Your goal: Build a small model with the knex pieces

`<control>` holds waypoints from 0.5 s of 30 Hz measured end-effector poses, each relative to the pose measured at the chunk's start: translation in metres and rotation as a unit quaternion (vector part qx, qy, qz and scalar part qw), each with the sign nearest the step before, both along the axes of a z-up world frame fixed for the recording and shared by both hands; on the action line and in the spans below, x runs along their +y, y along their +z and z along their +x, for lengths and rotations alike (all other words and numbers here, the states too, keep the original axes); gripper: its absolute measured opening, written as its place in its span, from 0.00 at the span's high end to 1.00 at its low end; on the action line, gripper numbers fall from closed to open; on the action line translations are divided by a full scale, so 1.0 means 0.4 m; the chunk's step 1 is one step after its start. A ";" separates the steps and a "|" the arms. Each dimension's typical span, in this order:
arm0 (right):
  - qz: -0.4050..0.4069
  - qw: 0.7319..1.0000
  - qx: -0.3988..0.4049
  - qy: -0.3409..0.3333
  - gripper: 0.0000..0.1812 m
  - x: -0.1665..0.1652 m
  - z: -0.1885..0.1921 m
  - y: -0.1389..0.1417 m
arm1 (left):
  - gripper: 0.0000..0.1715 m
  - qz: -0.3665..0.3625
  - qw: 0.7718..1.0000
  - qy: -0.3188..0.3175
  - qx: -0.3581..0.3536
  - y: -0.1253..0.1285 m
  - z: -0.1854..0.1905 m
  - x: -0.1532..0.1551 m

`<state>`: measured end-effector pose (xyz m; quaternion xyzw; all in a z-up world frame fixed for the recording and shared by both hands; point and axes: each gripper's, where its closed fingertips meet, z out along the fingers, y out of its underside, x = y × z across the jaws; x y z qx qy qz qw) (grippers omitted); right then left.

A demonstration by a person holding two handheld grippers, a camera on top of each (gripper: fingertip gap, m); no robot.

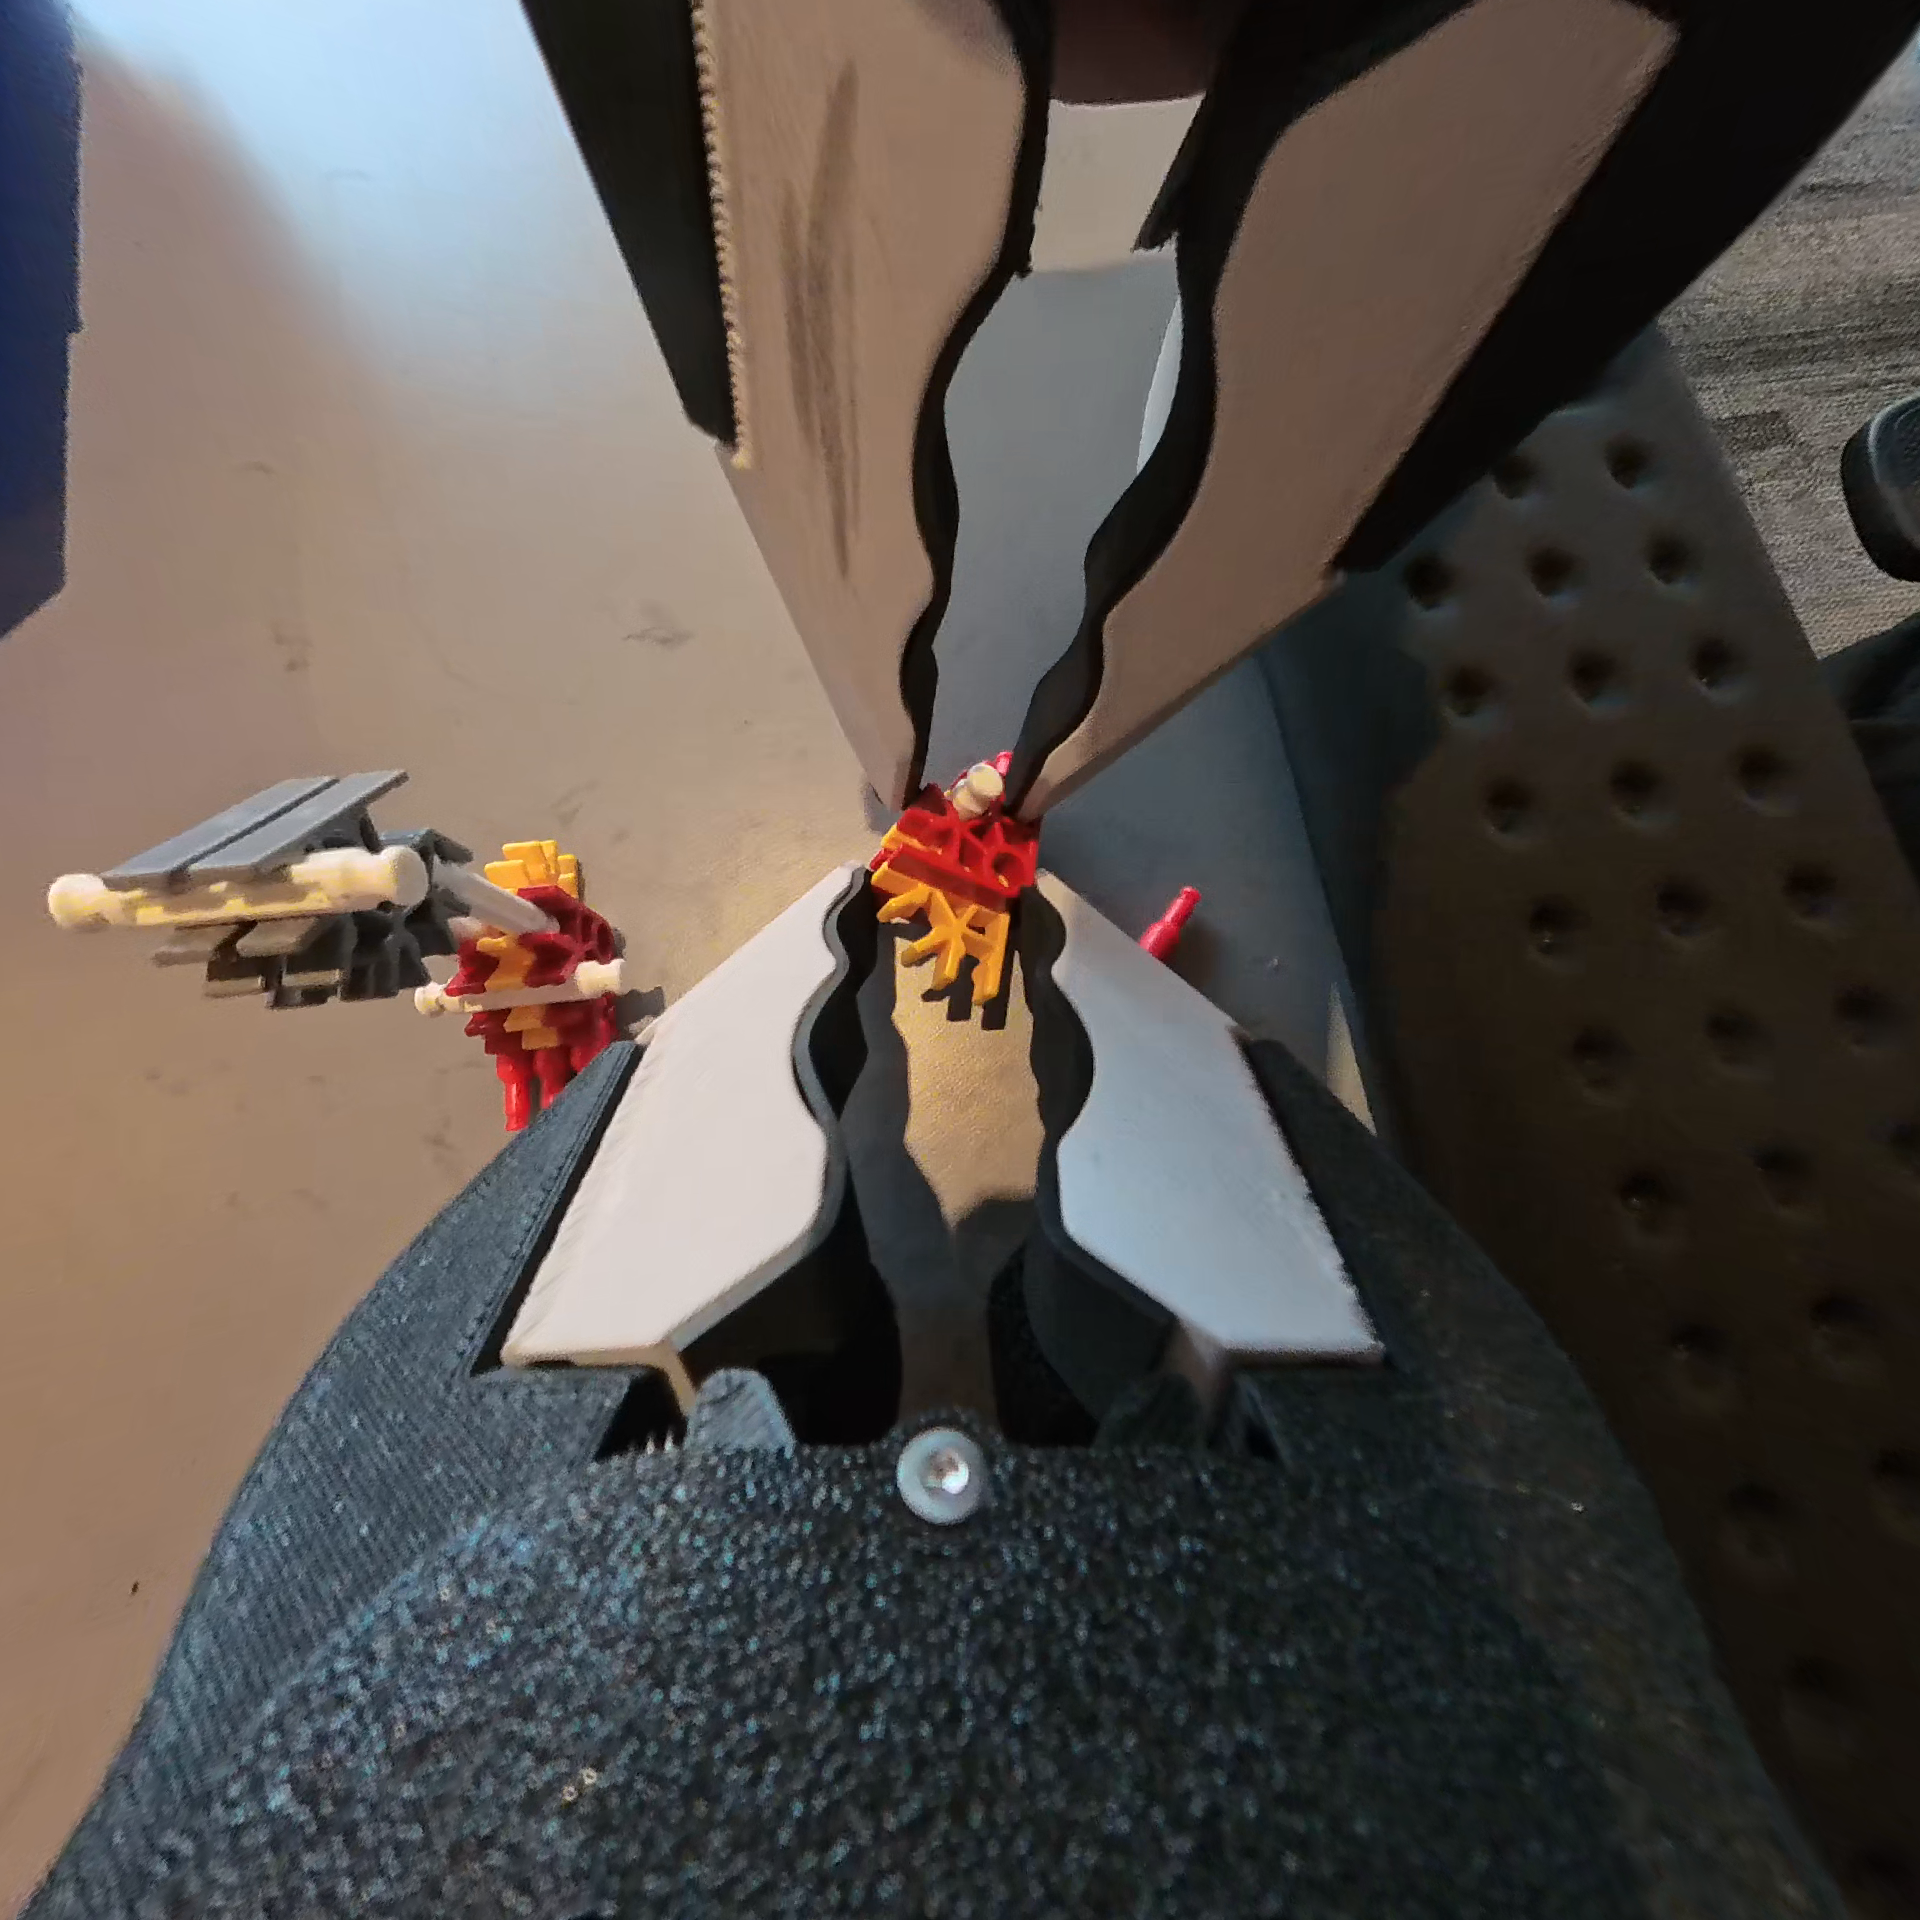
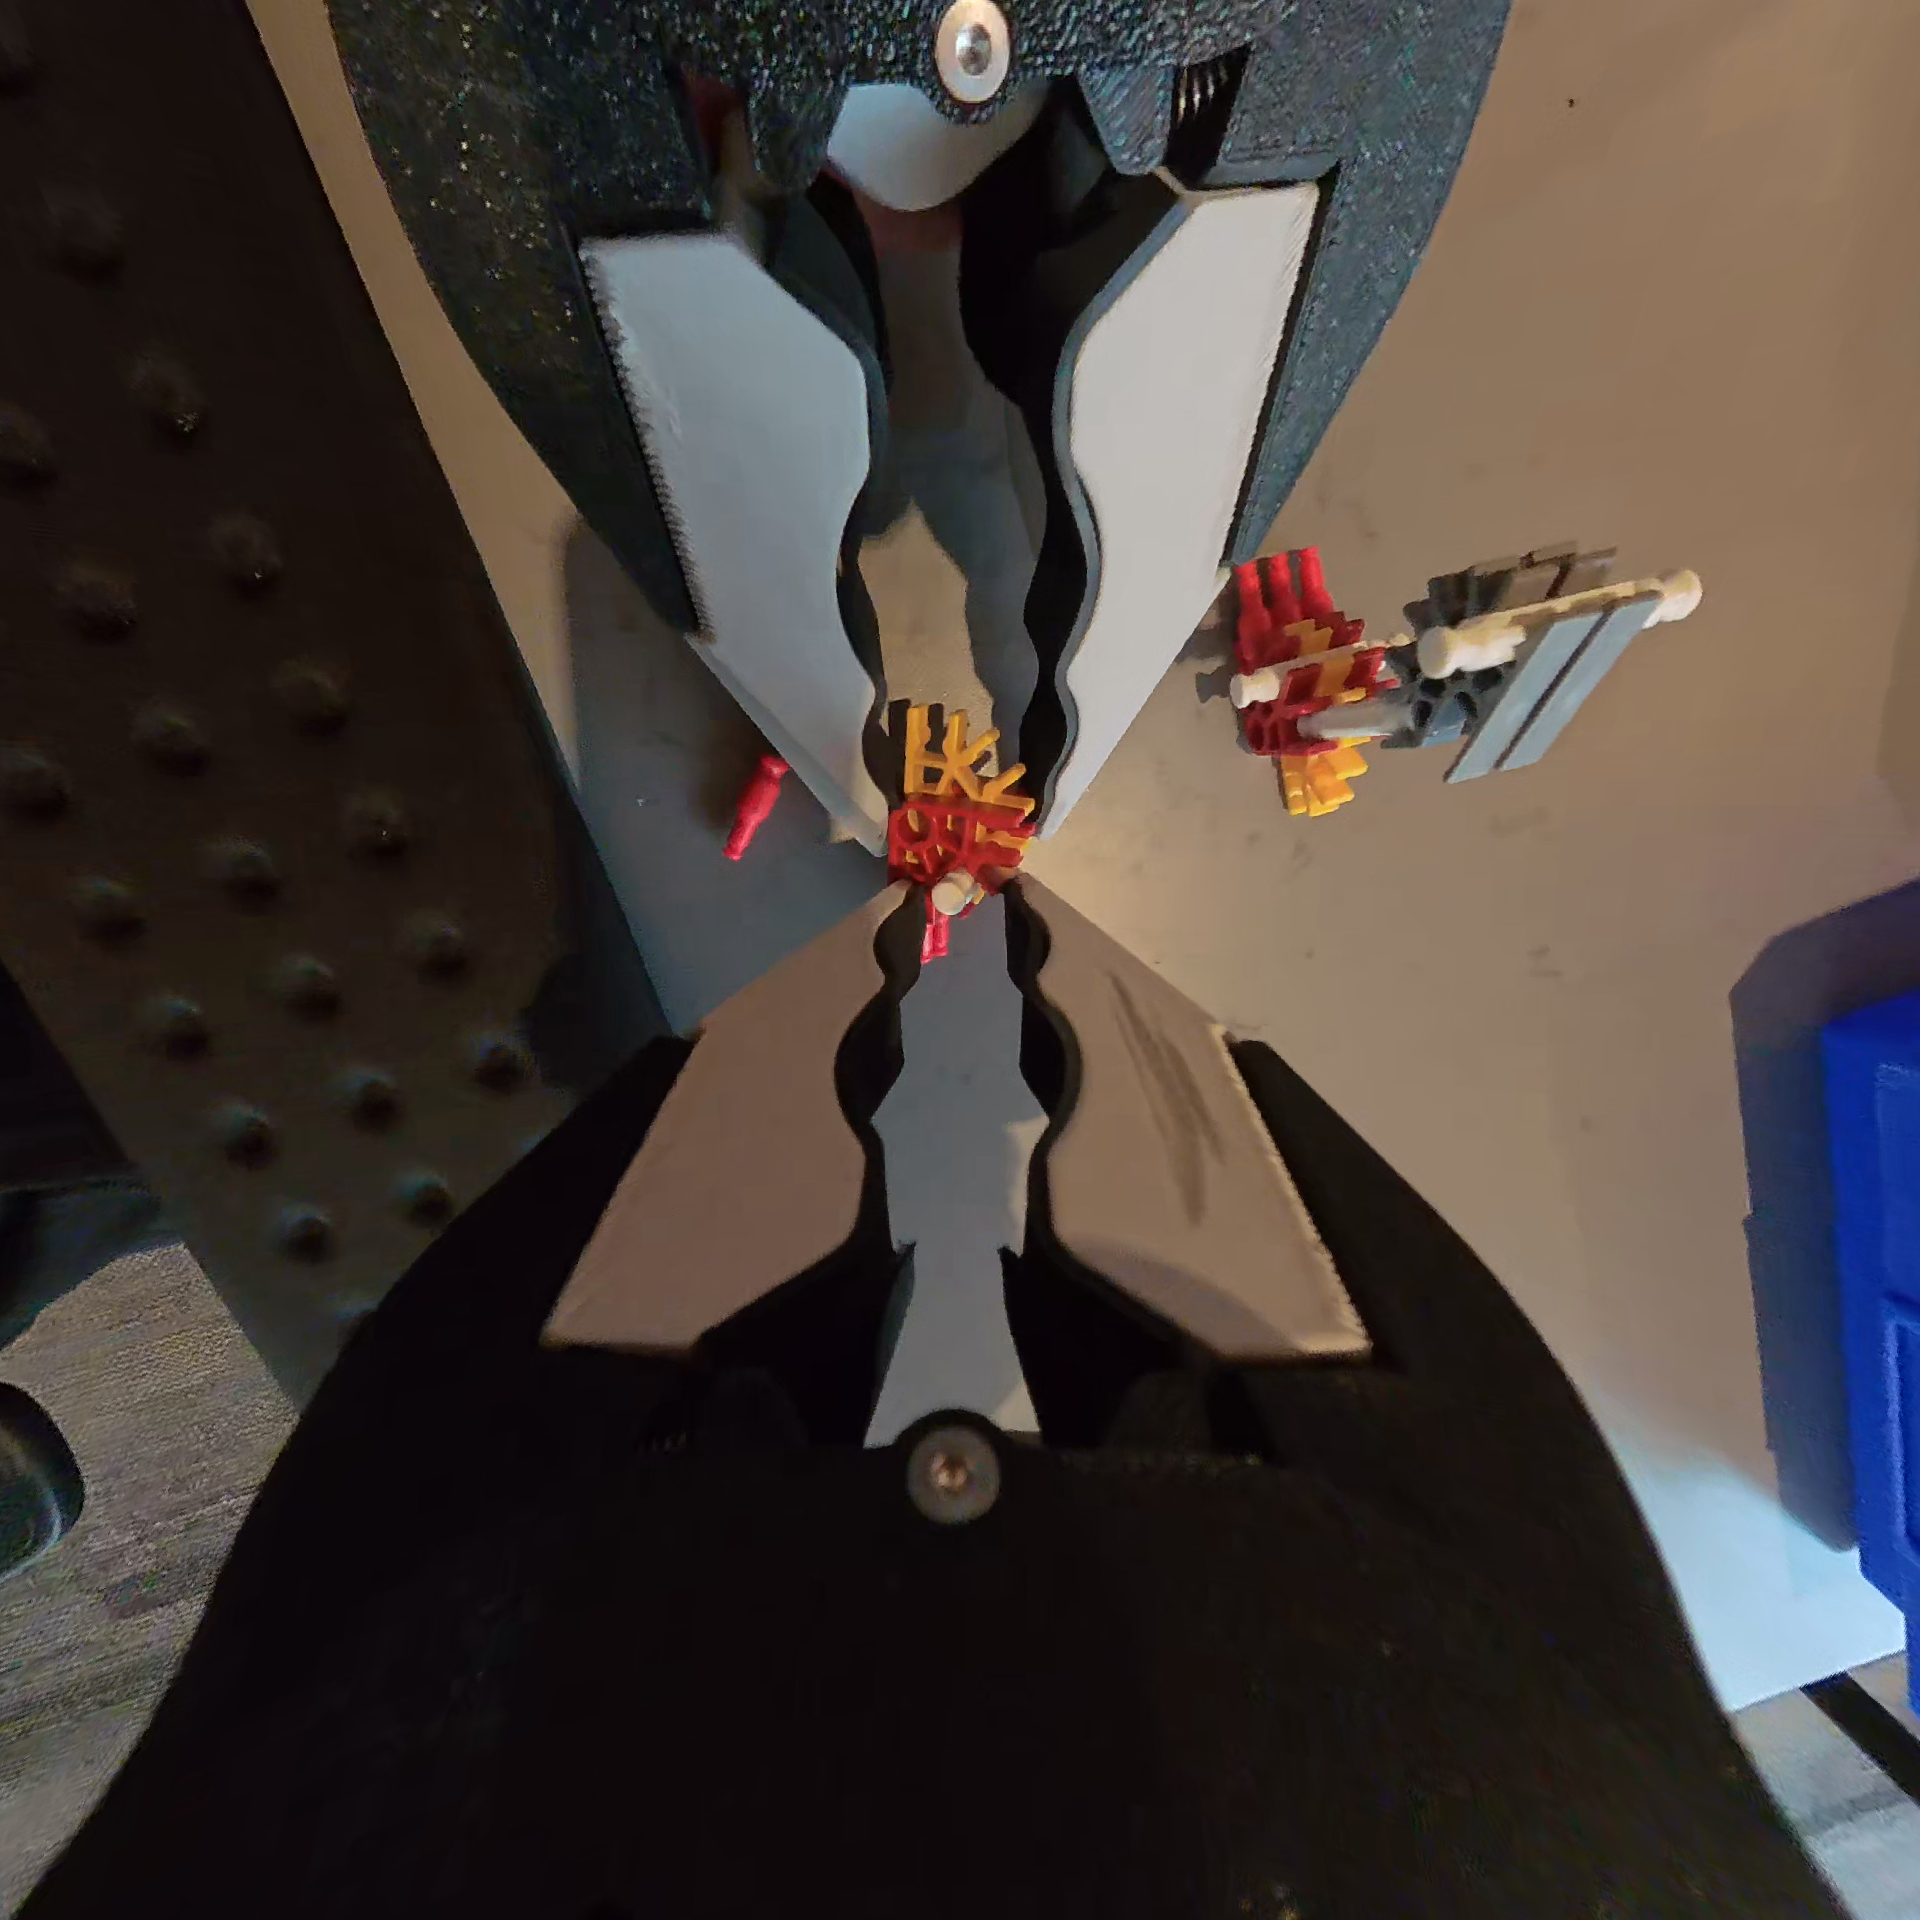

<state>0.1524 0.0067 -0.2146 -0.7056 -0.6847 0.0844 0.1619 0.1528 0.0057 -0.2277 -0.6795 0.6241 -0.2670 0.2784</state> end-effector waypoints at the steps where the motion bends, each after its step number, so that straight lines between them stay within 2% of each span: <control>1: -0.003 1.000 0.001 -0.003 0.93 0.000 -0.001 -0.001 | 0.85 -0.001 1.000 0.001 0.000 0.000 -0.001 0.000; 3: -0.008 1.000 0.017 -0.010 0.93 0.001 -0.009 -0.009 | 0.83 0.008 1.000 0.002 0.004 -0.002 -0.003 0.004; 7: 0.036 0.999 0.003 -0.008 0.88 0.008 0.005 0.002 | 0.83 0.021 1.000 -0.012 0.006 -0.002 0.001 -0.002; 8: 0.035 0.999 0.011 -0.006 0.90 0.002 0.003 0.001 | 0.83 0.021 1.000 -0.012 0.006 -0.002 0.000 -0.003; 10: 0.036 0.999 0.030 -0.023 0.83 0.013 0.013 0.011 | 0.83 0.015 1.000 -0.019 0.004 -0.001 0.003 -0.010; 14: 0.020 0.997 0.057 -0.039 0.84 0.005 0.022 0.022 | 0.83 0.011 0.999 -0.031 0.003 -0.001 0.012 -0.019; 15: 0.029 0.997 0.056 -0.046 0.80 0.016 0.024 0.021 | 0.83 0.009 1.000 -0.026 0.002 -0.001 0.011 -0.015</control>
